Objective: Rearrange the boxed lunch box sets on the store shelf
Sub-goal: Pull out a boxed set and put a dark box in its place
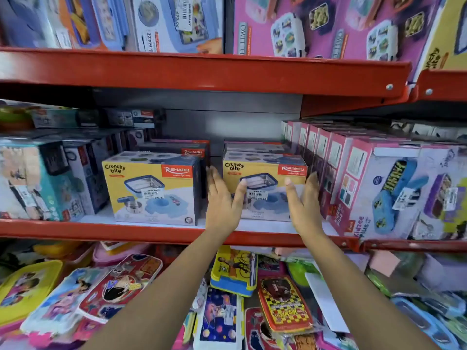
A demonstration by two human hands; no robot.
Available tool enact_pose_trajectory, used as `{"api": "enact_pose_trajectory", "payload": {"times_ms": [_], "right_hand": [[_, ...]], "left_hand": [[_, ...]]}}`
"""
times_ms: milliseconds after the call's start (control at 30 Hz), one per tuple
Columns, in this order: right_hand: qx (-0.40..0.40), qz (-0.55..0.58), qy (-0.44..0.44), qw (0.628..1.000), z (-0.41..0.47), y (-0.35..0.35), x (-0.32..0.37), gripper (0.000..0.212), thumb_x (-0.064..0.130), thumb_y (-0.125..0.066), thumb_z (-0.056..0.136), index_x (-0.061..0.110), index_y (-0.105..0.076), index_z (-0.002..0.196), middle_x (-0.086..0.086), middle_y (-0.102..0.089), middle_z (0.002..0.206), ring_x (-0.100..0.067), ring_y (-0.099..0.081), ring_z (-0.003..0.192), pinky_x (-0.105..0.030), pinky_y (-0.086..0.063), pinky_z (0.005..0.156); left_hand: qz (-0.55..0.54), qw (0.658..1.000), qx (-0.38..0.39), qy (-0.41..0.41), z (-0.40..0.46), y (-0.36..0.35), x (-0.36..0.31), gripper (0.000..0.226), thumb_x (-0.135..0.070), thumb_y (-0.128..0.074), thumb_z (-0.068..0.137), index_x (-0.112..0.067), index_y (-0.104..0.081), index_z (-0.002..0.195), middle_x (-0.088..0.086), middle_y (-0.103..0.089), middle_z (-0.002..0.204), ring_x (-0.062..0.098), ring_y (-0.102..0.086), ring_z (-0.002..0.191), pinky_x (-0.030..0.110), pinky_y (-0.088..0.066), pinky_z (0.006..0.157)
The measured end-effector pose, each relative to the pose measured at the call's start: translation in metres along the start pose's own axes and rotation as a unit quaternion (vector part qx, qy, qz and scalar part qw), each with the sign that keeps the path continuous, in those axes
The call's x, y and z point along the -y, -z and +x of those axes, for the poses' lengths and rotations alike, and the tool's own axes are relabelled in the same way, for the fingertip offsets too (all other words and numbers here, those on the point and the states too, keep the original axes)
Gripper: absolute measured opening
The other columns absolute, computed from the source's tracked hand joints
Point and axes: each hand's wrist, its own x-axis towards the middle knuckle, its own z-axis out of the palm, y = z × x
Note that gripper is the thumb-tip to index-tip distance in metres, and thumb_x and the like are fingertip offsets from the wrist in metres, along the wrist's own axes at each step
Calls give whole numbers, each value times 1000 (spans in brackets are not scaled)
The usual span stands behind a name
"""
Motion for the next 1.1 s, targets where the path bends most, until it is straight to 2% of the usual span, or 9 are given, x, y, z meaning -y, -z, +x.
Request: {"api": "enact_pose_trajectory", "payload": {"times_ms": [100,233,367,433,533,667,800,933,1100], "right_hand": [[11,68,-96,993,14,2,3,86,65,-39,88,23,-3,154,-7,-19,161,-29,-25,145,-45,-29,114],[48,164,-189,967,27,12,13,88,76,-41,79,26,-25,150,-4,-30,158,-28,-30,142,-48,-26,111],[61,213,-257,941,37,21,17,85,76,-49,76,23,-43,141,-3,-39,152,-30,-37,136,-50,-30,105],[74,212,-269,937,37,26,22,62,67,-53,81,19,-60,119,-5,-58,129,-29,-53,114,-45,-37,93],[84,245,-249,933,34,32,26,27,49,-58,86,23,-62,78,0,-67,79,-16,-57,74,-36,-40,75],[89,276,-208,934,26,43,18,10,33,-60,87,23,-63,86,2,-68,87,-16,-60,87,-39,-41,92],[125,314,-97,936,11,57,5,32,14,-65,82,27,-62,111,2,-71,102,-11,-67,90,-25,-46,78],[164,345,-53,923,-1,67,-5,65,1,-75,65,27,-58,123,5,-72,111,-11,-68,101,-19,-53,79],[100,380,-98,914,-4,70,5,33,34,-69,73,26,-67,105,5,-74,96,-15,-66,90,-30,-52,83]], "left_hand": [[-74,995,10,71,13,-1,-1,82,-52,-38,97,-10,4,154,9,-3,164,20,-4,151,29,-7,117],[-144,979,42,136,20,-1,-1,71,-61,-35,94,-12,-32,145,3,-49,130,26,-44,130,34,-33,100],[-149,976,49,149,20,1,-3,51,-60,-33,95,-21,-42,127,-8,-52,99,11,-50,86,31,-39,76],[-141,980,48,136,18,2,-5,39,-59,-35,95,-25,-37,115,-16,-46,82,-2,-43,70,22,-37,65],[-156,980,48,110,13,5,-5,46,-64,-36,90,-28,-39,117,-15,-53,96,-2,-50,83,26,-42,73],[-214,970,38,113,8,14,-3,97,-88,-33,73,-26,-33,147,-8,-43,148,16,-39,136,42,-30,112],[-263,956,45,124,12,31,-17,88,-94,-37,64,-40,-52,133,-12,-57,137,15,-50,129,45,-34,112],[-227,968,62,83,11,43,-24,63,-71,-56,77,-35,-55,129,-10,-63,128,14,-57,120,47,-43,107],[-192,970,146,-22,-6,52,-10,61,-35,-73,84,-26,-44,137,-9,-62,130,9,-59,120,42,-45,106]]}}
